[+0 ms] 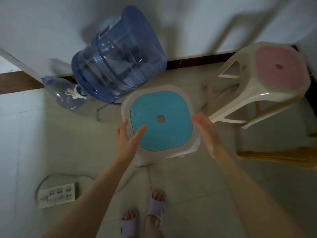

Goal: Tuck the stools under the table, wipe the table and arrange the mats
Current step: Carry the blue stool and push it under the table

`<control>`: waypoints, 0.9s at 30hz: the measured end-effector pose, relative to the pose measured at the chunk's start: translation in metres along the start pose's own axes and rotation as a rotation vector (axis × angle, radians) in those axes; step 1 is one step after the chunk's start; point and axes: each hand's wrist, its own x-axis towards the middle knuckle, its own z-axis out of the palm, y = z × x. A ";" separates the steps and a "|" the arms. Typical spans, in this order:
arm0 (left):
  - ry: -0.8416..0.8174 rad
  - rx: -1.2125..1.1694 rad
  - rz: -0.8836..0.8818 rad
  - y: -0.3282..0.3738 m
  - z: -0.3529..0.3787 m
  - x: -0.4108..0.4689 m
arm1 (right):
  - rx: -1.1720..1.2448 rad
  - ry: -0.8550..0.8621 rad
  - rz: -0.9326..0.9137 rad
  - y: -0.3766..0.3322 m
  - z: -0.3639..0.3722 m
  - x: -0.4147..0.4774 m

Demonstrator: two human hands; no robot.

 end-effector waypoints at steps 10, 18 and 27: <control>0.112 -0.022 0.010 -0.061 0.025 0.047 | -0.049 0.015 -0.055 0.061 0.000 0.070; 0.104 -0.093 0.053 -0.078 0.023 0.058 | -0.066 0.119 -0.056 0.083 0.004 0.087; 0.041 -0.067 0.112 -0.043 0.003 0.005 | 0.060 0.205 -0.064 0.051 -0.013 0.014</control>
